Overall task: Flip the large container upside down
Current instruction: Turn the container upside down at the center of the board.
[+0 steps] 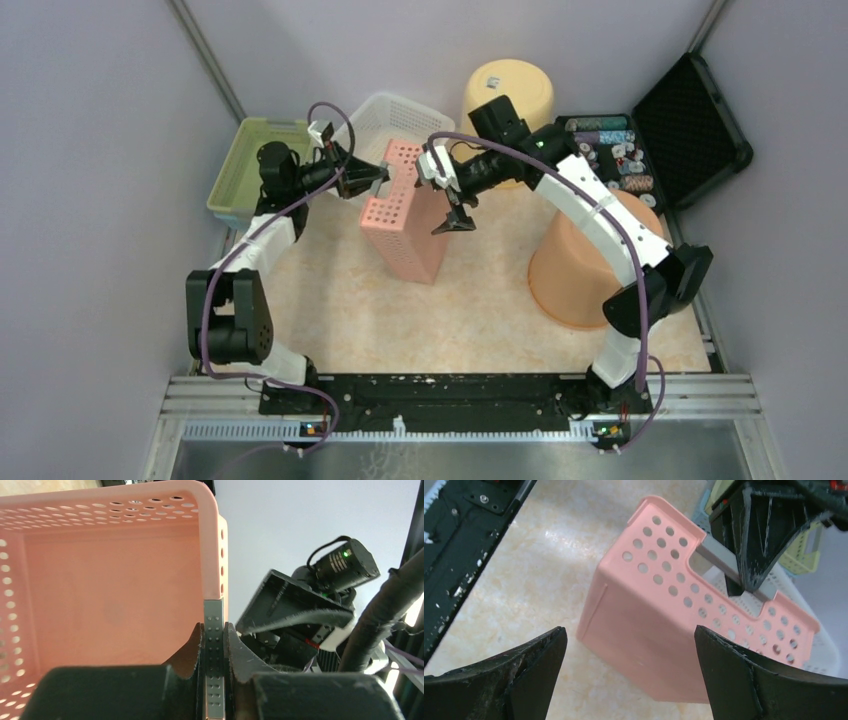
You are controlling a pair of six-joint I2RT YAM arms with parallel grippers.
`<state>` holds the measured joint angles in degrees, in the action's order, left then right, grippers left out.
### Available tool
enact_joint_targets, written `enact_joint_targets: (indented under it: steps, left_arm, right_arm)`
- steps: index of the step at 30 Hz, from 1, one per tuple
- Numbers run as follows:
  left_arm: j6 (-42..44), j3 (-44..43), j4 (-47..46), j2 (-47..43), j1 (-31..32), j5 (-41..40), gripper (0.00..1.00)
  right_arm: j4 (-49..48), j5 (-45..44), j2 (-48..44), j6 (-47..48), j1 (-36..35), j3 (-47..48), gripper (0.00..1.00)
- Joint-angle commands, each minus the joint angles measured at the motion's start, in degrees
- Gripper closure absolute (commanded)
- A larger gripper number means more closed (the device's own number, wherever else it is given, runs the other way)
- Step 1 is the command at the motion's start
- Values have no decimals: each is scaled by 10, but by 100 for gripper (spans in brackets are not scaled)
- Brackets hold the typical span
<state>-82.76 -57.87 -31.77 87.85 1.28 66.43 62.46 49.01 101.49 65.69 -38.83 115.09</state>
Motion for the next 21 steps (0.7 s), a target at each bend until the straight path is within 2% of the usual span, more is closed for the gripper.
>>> enact_joint_targets:
  steps: [1, 5, 7, 11, 17, 21]
  left_arm:
    - [153, 13, 100, 3, -33, 45, 97]
    - [190, 10, 143, -2, -63, 65, 97]
    - [203, 9, 161, -2, -76, 73, 96]
    - [258, 2, 225, -4, -94, 80, 96]
    - [389, -17, 389, 8, -111, 93, 93]
    - [444, -20, 449, 10, -121, 95, 92]
  right_arm:
    - [-137, 51, -49, -159, 37, -69, 1]
    - [-276, 62, -81, -290, 78, -155, 1]
    - [-323, 66, -94, -327, 90, -197, 1]
    - [-398, 49, -110, -379, 106, -269, 1]
    - [-481, 0, -117, -429, 118, -353, 1]
    - [-535, -25, -115, -467, 136, -393, 1]
